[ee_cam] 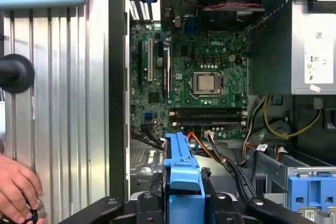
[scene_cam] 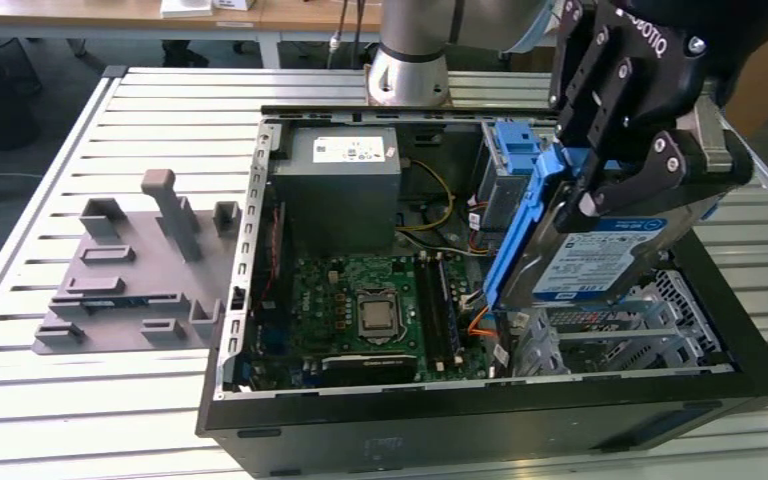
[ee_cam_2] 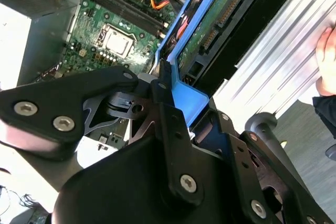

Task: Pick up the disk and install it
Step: 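Insert the disk into the insertion slot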

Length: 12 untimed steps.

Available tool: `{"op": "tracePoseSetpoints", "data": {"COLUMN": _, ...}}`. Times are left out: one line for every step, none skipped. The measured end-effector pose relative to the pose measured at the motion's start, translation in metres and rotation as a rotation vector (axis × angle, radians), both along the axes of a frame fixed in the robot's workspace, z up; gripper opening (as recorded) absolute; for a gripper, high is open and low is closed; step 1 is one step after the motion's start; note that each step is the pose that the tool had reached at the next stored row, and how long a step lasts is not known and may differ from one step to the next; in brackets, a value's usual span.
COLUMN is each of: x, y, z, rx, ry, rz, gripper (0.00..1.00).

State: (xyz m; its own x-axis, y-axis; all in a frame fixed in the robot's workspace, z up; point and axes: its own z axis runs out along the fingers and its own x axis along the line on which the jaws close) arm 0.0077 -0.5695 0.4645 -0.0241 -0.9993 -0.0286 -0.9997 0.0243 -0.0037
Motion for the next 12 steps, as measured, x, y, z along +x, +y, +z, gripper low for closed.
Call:
{"op": "tracePoseSetpoints", "data": {"x": 0.0024, "y": -0.0003, "z": -0.0003, "rx": 0.0001, "ry": 0.0000, "rz": 0.000, "gripper": 0.36}}
{"op": "tracePoseSetpoints", "data": {"x": 0.0049, "y": -0.0006, "z": -0.0005, "rx": 0.0000, "ry": 0.0000, "rz": 0.000, "gripper": 0.36}}
{"op": "tracePoseSetpoints", "data": {"x": 0.0074, "y": -0.0008, "z": -0.0008, "rx": 0.0000, "ry": 0.0000, "rz": 0.000, "gripper": 0.36}}
{"op": "tracePoseSetpoints", "data": {"x": 0.0099, "y": -0.0011, "z": -0.0011, "rx": 0.0000, "ry": 0.0000, "rz": 0.000, "gripper": 0.36}}
{"op": "tracePoseSetpoints", "data": {"x": 0.0124, "y": -0.0013, "z": -0.0014, "rx": 0.0000, "ry": 0.0000, "rz": 0.000, "gripper": 0.36}}
{"op": "tracePoseSetpoints", "data": {"x": 0.0145, "y": -0.0015, "z": -0.0017, "rx": 0.0000, "ry": 0.0000, "rz": 0.000, "gripper": 0.36}}
{"op": "tracePoseSetpoints", "data": {"x": 0.0160, "y": -0.0015, "z": -0.0018, "rx": -0.0002, "ry": 0.0000, "rz": 0.000, "gripper": 0.36}}
{"op": "tracePoseSetpoints", "data": {"x": 0.0162, "y": -0.0016, "z": -0.0018, "rx": -0.0002, "ry": 0.0001, "rz": 0.000, "gripper": 0.36}}
{"op": "tracePoseSetpoints", "data": {"x": 0.0162, "y": -0.0016, "z": -0.0018, "rx": -0.0002, "ry": 0.0000, "rz": 0.000, "gripper": 0.36}}
{"op": "tracePoseSetpoints", "data": {"x": 0.0162, "y": -0.0017, "z": -0.0019, "rx": 0.0000, "ry": 0.0000, "rz": 0.000, "gripper": 0.36}}
{"op": "tracePoseSetpoints", "data": {"x": 0.0162, "y": -0.0017, "z": -0.0019, "rx": 0.0000, "ry": 0.0000, "rz": 0.000, "gripper": 0.36}}
{"op": "tracePoseSetpoints", "data": {"x": 0.0162, "y": -0.0017, "z": -0.0019, "rx": 0.0000, "ry": 0.0000, "rz": 0.000, "gripper": 0.36}}
